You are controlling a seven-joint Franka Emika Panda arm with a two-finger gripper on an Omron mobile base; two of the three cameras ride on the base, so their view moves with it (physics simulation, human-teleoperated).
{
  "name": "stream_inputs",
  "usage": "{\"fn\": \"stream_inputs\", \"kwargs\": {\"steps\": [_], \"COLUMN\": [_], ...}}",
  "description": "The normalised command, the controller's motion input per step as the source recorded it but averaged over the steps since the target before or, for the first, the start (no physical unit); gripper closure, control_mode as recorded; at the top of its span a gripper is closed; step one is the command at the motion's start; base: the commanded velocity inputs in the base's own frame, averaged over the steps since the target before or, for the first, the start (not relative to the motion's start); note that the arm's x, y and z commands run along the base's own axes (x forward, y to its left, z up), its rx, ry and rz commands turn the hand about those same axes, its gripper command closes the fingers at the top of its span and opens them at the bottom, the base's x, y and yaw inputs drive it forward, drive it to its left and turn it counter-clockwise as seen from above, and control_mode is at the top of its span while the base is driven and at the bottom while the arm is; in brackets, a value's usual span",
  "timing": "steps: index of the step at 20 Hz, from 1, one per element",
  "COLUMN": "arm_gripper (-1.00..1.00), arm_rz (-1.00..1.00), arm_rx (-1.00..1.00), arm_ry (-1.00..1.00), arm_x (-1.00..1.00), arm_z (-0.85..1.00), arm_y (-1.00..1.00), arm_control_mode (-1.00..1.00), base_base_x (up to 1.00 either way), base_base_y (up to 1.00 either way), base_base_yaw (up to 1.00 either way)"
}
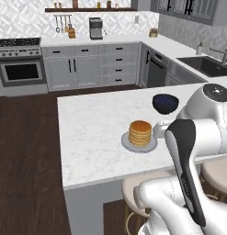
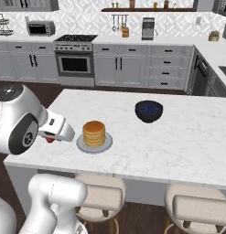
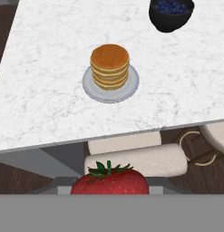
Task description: Take the strawberry from the fridge and place it on top of the pancake, located on the dining counter.
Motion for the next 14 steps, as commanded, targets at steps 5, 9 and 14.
{"fn": "stream_inputs", "kwargs": {"steps": [5, 9, 14], "arm_gripper": [1.0, 1.0, 1.0], "arm_rz": [0.0, 0.01, 0.02], "arm_rx": [0.0, 0.01, -0.01], "arm_ry": [0.0, -0.02, 0.02], "arm_x": [0.0, 0.27, 0.97], "arm_z": [0.0, -0.07, 0.0], "arm_y": [0.0, -0.04, 0.07], "arm_control_mode": [1.0, -1.0, -1.0], "base_base_x": [0.01, 0.09, 0.0], "base_base_y": [0.0, -0.03, 0.0], "base_base_yaw": [0.0, 0.02, 0.0]}}
